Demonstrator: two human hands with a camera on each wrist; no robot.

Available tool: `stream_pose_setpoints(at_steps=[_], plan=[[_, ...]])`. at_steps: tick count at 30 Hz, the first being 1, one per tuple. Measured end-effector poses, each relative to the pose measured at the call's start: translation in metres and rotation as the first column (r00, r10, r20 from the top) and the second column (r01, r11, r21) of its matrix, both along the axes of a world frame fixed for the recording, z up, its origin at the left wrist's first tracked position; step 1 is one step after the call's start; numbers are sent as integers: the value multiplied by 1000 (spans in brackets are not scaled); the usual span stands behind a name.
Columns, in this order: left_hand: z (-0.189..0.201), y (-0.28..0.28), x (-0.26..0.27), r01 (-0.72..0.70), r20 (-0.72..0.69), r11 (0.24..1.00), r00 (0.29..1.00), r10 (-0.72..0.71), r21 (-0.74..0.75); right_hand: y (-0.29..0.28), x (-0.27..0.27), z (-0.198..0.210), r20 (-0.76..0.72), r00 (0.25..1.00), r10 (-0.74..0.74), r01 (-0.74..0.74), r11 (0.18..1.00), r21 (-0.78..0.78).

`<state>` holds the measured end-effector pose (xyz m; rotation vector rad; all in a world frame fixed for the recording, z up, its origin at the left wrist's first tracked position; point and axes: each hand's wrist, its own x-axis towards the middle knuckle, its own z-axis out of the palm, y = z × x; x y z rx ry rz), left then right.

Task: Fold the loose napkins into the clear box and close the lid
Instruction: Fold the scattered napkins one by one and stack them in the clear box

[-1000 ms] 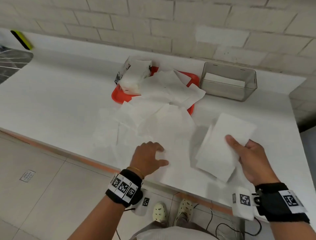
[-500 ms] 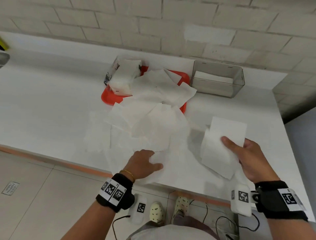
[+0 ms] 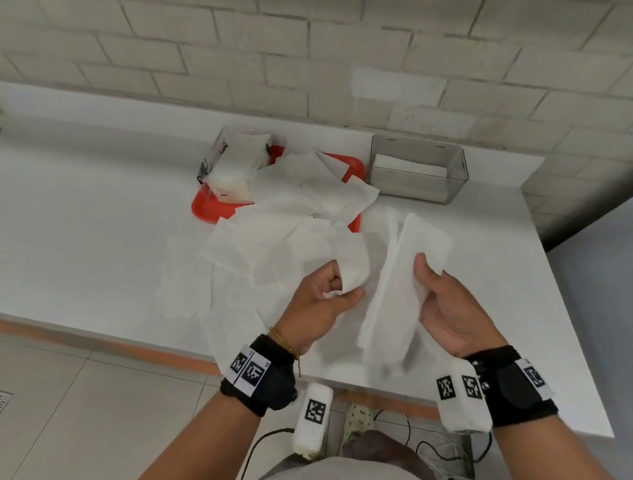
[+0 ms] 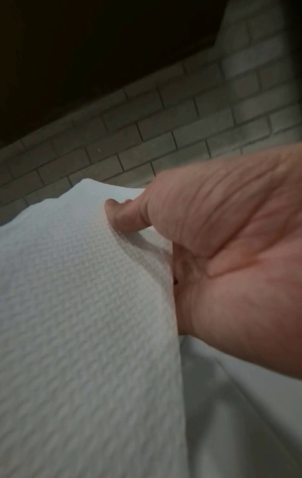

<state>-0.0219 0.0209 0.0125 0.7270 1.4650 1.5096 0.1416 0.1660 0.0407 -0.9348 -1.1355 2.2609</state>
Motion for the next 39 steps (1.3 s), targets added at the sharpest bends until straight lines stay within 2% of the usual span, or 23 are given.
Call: stream_pose_setpoints(at_steps=[3, 5, 7, 8, 10, 13, 15, 19, 22, 25, 27, 29, 32, 39], plan=[[2, 4, 2, 111, -129, 994, 985, -112, -13, -1, -2, -9, -47, 999, 9, -15, 993, -114], [2, 8, 2, 148, -251, 988, 956, -152, -36, -1, -3, -13, -61, 998, -2, -5, 992, -126], [4, 12, 4, 185, -286, 983, 941, -184, -24, 0, -4, -15, -62, 998, -27, 18, 990, -140], [4, 14, 6, 175, -243, 984, 954, -173, -13, 2, -5, -17, -62, 997, -45, 35, 988, -153], [4, 16, 7, 107, -70, 994, 992, -107, -2, 6, -7, -18, -72, 994, -84, 71, 982, -176], [-7, 24, 12, -30, 114, 999, 993, 26, 31, 19, -13, -21, -104, 978, -182, 155, 961, -227], [-16, 35, 21, -92, 130, 995, 988, 87, 32, 31, -17, -21, -141, 964, -227, 183, 946, -267], [-19, 73, 34, -214, 51, 977, 975, 215, -28, 58, -24, -29, -167, 957, -237, 181, 939, -291], [-21, 102, 29, -330, 46, 940, 941, 335, -85, 89, -17, -45, -156, 962, -225, 197, 964, -177], [-30, 121, 17, -370, -103, 923, 927, 361, -102, 123, 8, -53, -13, 977, -212, 212, 976, 39], [-38, 131, 11, -363, -211, 923, 919, 332, -127, 146, 28, -57, 94, 984, -149, 124, 965, 233], [-46, 141, 7, -347, -292, 924, 911, 292, -161, 162, 44, -58, 228, 973, -48, -42, 925, 377], [-53, 159, 9, -339, -354, 925, 898, 263, -171, 181, 57, -58, 357, 934, 28, -196, 875, 443], [-62, 196, 18, -357, -367, 905, 893, 259, -230, 215, 60, -78, 364, 931, 29, -228, 824, 518]])
